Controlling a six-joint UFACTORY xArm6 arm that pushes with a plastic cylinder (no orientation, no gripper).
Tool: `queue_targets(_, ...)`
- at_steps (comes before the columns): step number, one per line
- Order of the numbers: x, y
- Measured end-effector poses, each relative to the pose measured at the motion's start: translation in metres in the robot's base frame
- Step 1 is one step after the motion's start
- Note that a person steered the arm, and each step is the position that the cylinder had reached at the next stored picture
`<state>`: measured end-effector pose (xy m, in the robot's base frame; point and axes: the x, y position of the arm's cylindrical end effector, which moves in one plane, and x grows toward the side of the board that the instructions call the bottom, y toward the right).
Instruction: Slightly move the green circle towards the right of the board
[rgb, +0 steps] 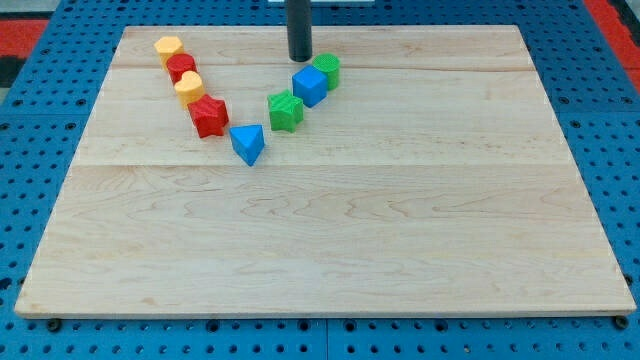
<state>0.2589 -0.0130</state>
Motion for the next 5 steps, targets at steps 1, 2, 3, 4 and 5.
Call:
queue_targets(1, 0.007, 0.065)
queue_targets(2, 0.049, 0.077)
queue_targets(3, 0.021, 0.084)
queue_targets(4, -0.022, 0.071)
queue_targets(5, -0.024, 0.023)
